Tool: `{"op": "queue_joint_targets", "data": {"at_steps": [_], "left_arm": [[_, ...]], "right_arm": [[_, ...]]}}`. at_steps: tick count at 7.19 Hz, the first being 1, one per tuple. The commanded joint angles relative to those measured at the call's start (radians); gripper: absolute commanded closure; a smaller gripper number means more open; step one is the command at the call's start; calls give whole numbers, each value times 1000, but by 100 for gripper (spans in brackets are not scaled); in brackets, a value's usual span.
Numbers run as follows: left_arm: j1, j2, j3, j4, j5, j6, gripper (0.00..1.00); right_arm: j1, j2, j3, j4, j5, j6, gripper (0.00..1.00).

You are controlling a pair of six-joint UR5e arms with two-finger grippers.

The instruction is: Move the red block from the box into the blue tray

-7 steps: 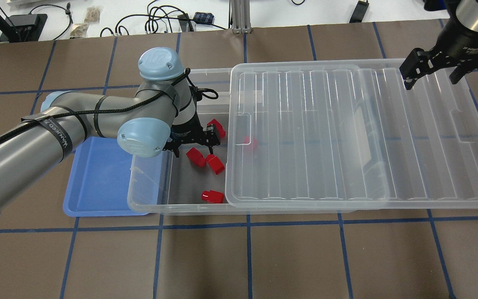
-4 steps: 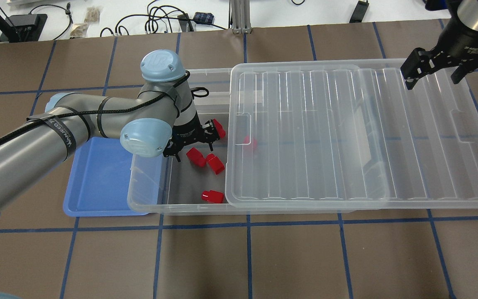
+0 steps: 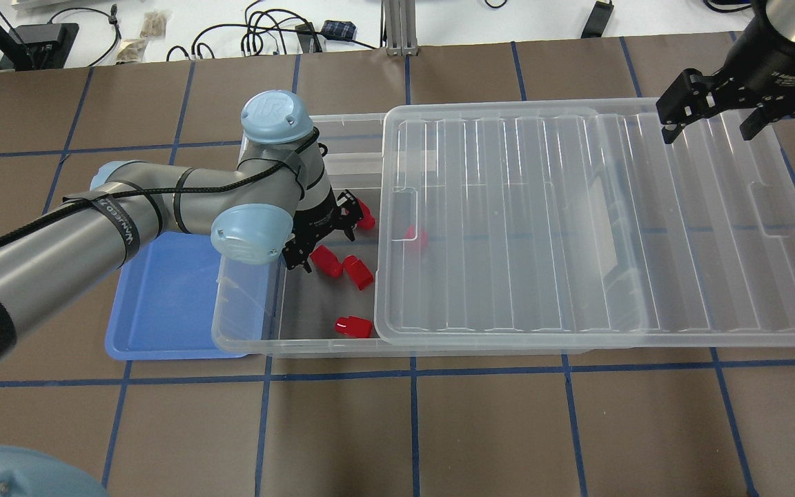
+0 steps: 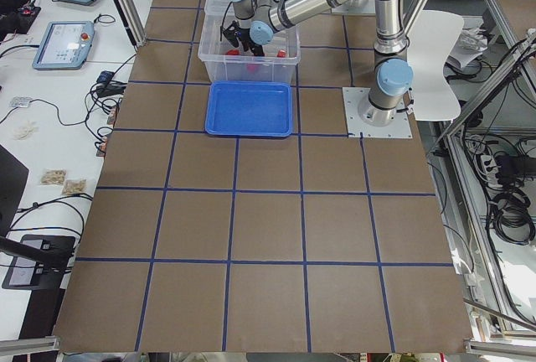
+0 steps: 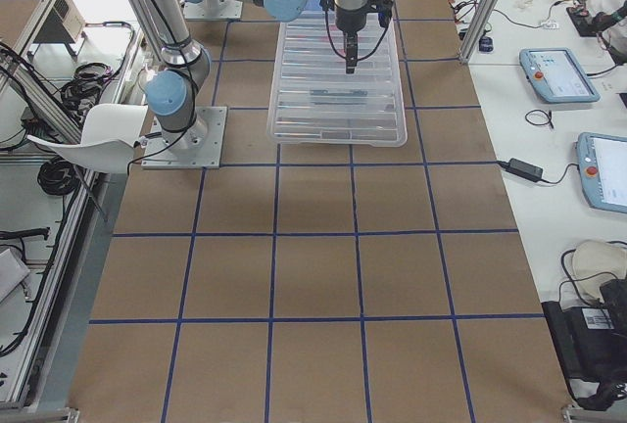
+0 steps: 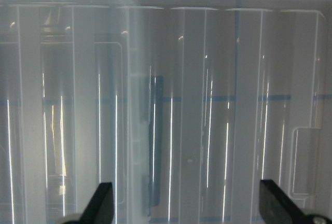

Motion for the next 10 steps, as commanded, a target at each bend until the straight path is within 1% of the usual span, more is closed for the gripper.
{"op": "queue_joint_targets", "data": {"at_steps": [1,2,3,4,5,6,7,8,9,10], "left_arm": [[1,-12,-6,3,5,-23,10],[1,-12,-17,3,16,-23,11],[1,-17,-25,2,18,-20,13],[1,-28,-25,2,16,-17,13],[1,-32,-23,3,16,-17,19],[1,-39,-23,3,16,-14,32],[1,-45,-19,3,18,-12,53],[1,-45,-17,3,14,-14,62],[1,-45,-14,5,14,-12,85],[1,-45,-13,5,17,-11,97]], "right_arm": [[114,-16,5,7,-6,115,0],[164,-13,7,6,-4,160,0],[173,-28,7,10,6,168,0],[179,-54,11,74,11,186,0],[186,-56,15,75,10,197,0],[186,-48,16,65,10,197,0],[186,-48,18,64,8,199,0],[186,-47,18,62,7,200,0],[186,-47,19,62,7,200,0],[186,-48,18,62,8,203,0]]}}
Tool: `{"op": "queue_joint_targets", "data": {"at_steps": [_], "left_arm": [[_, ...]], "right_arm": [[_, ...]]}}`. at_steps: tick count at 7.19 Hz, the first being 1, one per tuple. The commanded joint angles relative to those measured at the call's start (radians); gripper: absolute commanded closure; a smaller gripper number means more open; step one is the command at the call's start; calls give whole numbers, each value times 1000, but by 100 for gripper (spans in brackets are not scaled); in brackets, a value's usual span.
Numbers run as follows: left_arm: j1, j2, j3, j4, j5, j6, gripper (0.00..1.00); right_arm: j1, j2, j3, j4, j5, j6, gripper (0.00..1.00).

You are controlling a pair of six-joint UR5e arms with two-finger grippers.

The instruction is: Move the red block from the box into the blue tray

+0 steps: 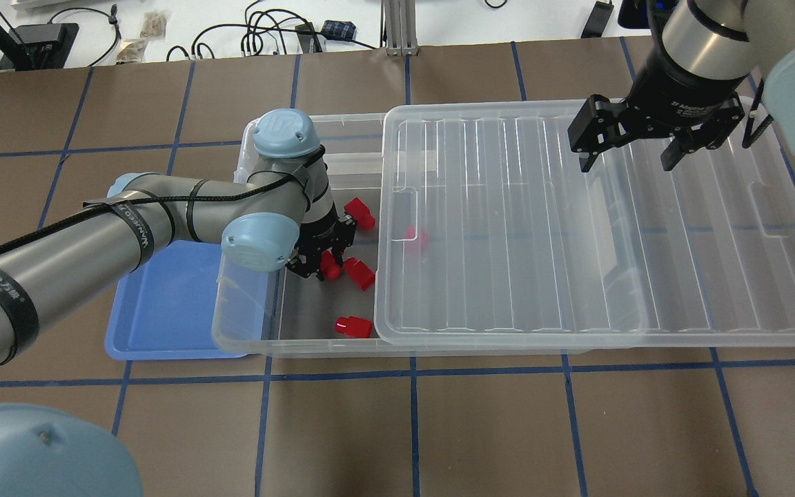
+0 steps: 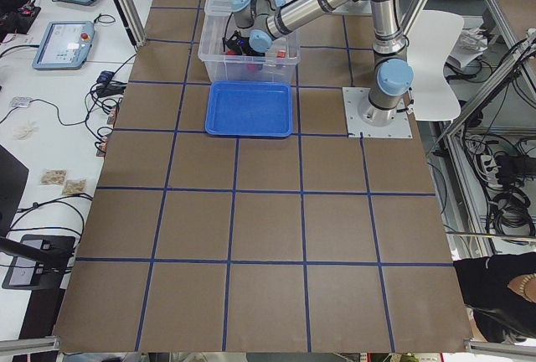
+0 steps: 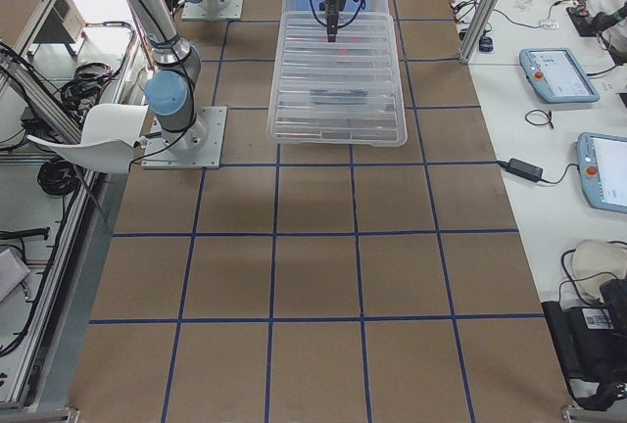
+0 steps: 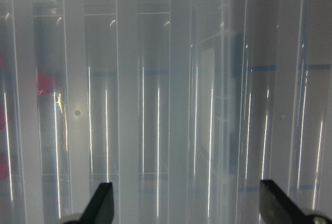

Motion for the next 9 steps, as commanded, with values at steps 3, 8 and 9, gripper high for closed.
{"op": "queue_joint_targets", "data": {"at_steps": [3,8,9], "left_arm": [[-2,30,10,4,4,5,100],[-18,175,106,-175,1,14,100],[-15,223,155,-287,-1,38,100]], "right_arm": [[0,2,1,0,-1,3,0],[2,1,1,0,2,0,0],[2,2,1,0,2,0,0]]}}
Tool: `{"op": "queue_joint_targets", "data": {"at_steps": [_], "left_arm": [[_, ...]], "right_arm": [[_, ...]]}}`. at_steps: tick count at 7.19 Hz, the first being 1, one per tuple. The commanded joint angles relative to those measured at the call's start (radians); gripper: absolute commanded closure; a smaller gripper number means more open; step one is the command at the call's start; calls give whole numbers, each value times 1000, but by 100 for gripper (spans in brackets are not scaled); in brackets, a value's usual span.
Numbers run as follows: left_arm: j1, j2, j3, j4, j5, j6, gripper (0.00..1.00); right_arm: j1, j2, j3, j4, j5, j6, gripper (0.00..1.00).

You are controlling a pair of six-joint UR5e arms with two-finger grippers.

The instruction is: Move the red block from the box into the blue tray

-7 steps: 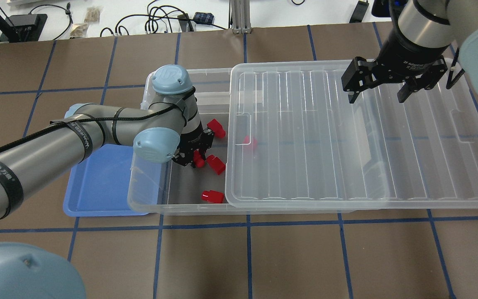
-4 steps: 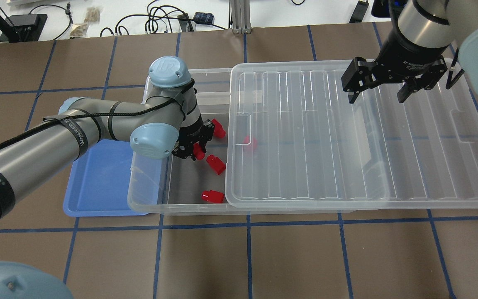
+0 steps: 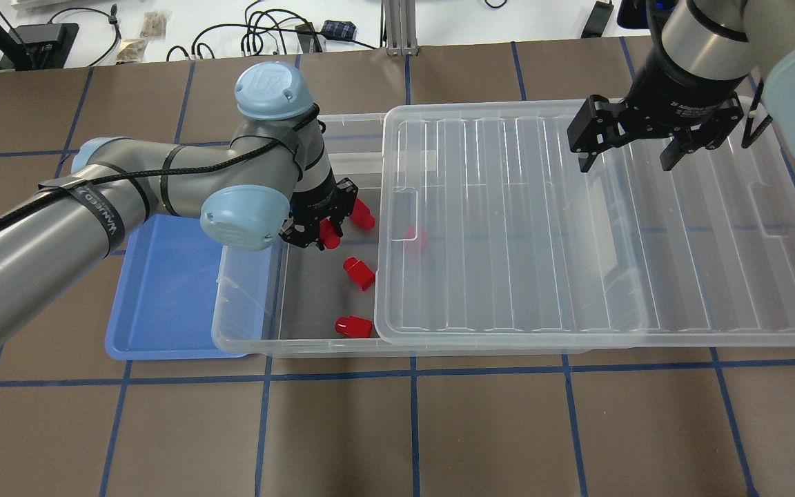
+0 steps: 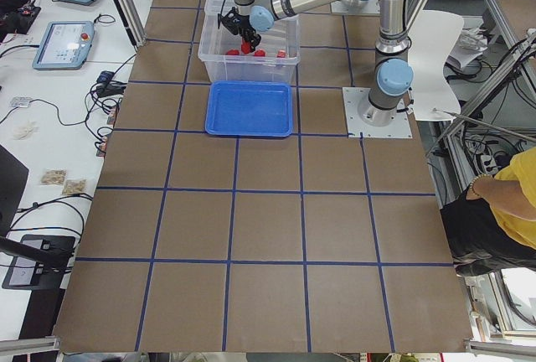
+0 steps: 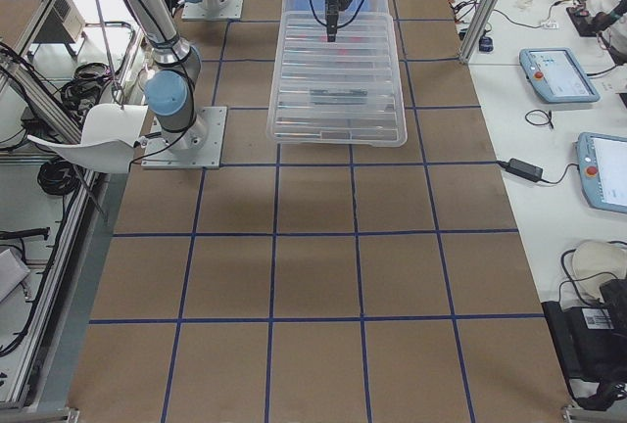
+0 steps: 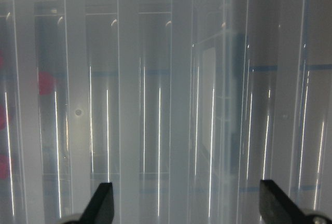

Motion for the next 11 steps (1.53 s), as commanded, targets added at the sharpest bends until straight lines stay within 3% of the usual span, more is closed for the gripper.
{"op": "queue_joint_targets", "data": {"at_steps": [1,3,5,7,8,9,10,11], "left_arm": [[8,80,93,-230,-3,103,100],[92,126,116,-372,-14,442,100],[238,165,106,-399,4,806,100],[392,141,84,-388,1,1066,100],[443,117,49,-301,57,1128,100],[462,69,-41,-133,128,1171,100],[471,30,-131,49,128,1185,100],[471,-1,-166,77,125,1179,100]], "right_arm": [[0,2,0,0,1,-1,0],[0,0,0,0,1,-1,0],[0,3,1,0,-1,-1,0],[0,3,6,-2,1,1,0],[0,2,12,-2,1,2,0],[0,2,12,-2,1,1,0],[0,3,17,-3,1,1,0],[0,5,38,-23,1,1,0]]}}
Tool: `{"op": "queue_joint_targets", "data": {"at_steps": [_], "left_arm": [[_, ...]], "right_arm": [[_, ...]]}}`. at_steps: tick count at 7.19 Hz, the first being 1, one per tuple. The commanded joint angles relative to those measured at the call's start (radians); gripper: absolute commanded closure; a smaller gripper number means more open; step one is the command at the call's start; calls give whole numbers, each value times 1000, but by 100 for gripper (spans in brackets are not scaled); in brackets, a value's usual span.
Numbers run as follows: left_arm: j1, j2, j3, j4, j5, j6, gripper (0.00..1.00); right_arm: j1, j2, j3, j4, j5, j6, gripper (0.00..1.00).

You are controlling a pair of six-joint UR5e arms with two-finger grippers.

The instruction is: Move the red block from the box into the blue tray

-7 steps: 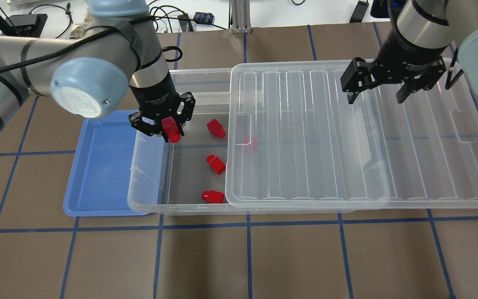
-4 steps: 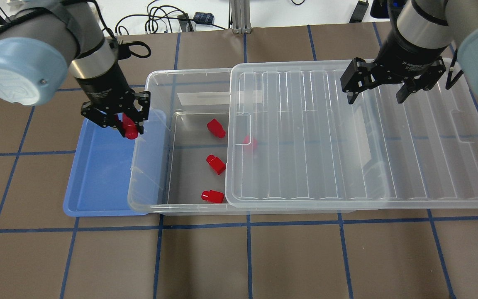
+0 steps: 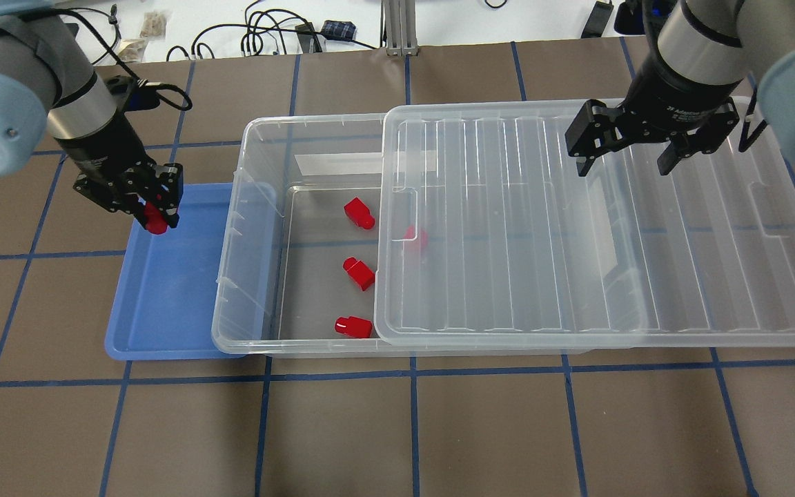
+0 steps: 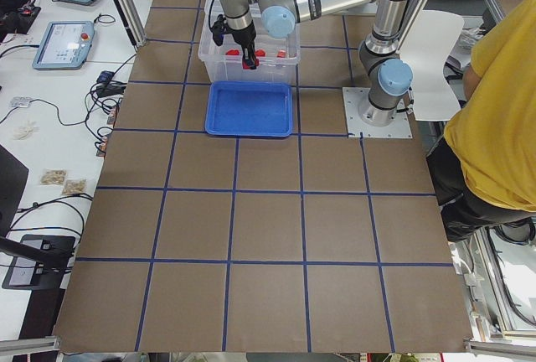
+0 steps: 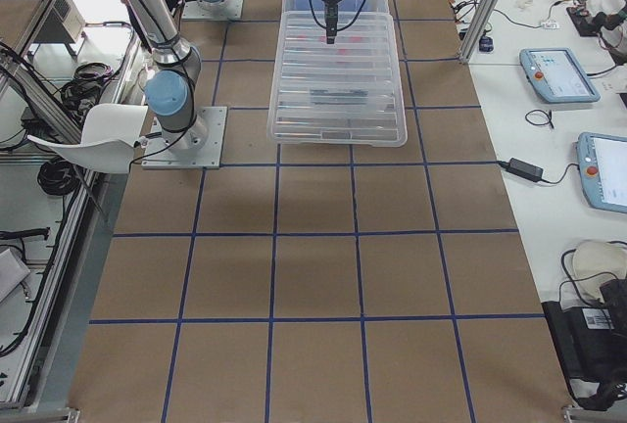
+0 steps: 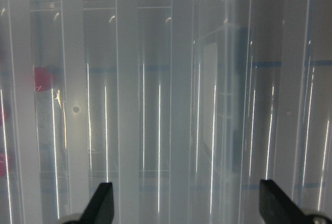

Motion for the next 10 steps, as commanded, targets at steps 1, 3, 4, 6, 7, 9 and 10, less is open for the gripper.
{"op": "queue_joint_targets", "data": {"at_steps": [1,3,4,6,7,9,10], "left_arm": [[8,-69,-65,101,2,11,100],[10,-109,-65,102,-32,-9,100],[10,-111,-64,105,-32,-24,45],[8,-105,-20,98,-26,-18,0],[-4,-68,3,85,-20,-23,0],[-24,45,153,-172,-31,-55,0],[-57,94,238,-312,-32,-107,0]], "right_arm": [[0,2,45,-50,-2,-2,0],[-2,2,53,-97,-3,-15,0],[-2,2,58,-97,-2,-2,0],[-2,3,59,-111,-2,-9,0],[-2,6,64,-108,-2,-11,0],[-2,9,53,-109,-2,-14,0],[-2,8,58,-109,0,-8,0]]}}
